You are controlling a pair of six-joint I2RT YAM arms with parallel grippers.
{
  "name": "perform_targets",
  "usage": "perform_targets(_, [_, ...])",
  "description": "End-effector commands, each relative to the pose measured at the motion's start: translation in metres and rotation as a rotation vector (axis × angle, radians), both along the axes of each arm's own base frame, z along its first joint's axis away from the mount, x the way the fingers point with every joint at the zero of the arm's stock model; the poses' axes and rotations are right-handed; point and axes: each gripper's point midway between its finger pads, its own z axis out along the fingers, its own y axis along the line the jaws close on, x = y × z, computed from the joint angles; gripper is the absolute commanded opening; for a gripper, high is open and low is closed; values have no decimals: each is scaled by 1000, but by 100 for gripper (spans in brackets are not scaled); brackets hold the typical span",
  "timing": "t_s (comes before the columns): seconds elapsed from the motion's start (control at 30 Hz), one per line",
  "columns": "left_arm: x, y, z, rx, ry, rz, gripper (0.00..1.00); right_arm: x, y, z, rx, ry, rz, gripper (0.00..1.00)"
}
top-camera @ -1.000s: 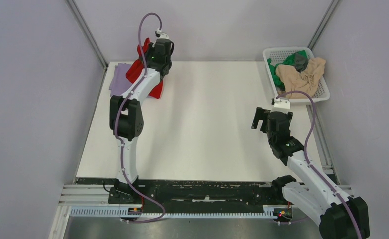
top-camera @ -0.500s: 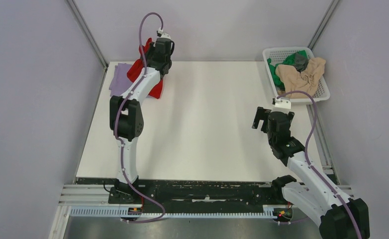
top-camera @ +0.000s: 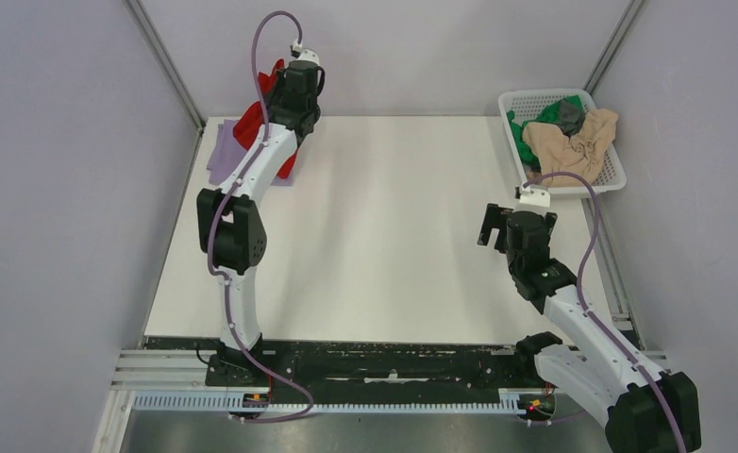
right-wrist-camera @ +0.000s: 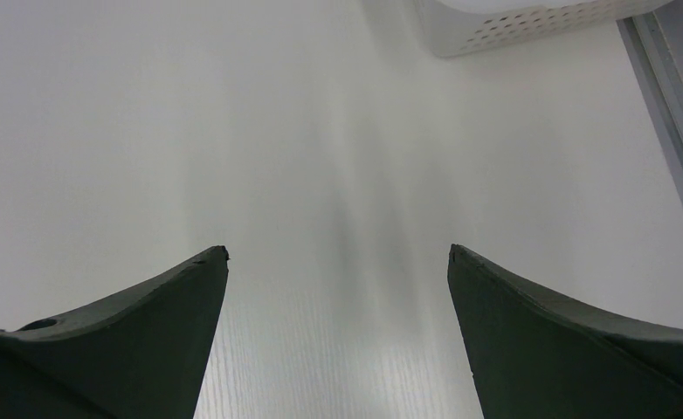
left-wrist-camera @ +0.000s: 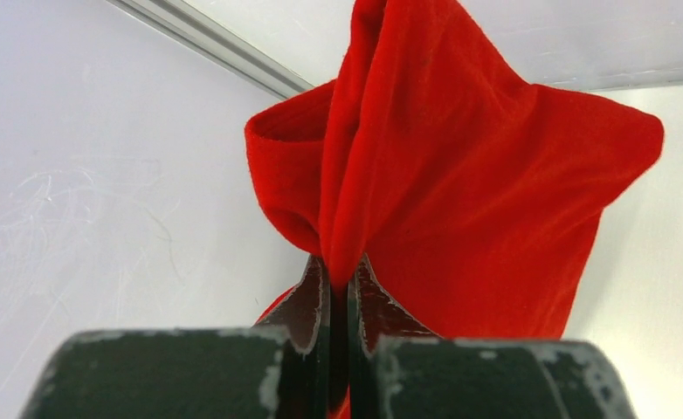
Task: Fold and stack the t-shirts
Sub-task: Put the neatly folded tshirt into the corner of the board with the left arm
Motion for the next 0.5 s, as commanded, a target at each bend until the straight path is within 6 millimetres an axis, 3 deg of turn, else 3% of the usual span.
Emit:
perform_targets(0.0, [-3, 6, 43, -30, -113, 12, 2, 4, 0, 8, -5, -23, -3, 98])
perform_targets(0.2, [9, 8, 8, -46, -57, 22, 2, 4, -1, 8, -7, -23, -9, 98])
perform_targets(0.47, [26, 22, -11, -52, -50, 59, 2, 4, -3, 8, -13, -18, -16, 98])
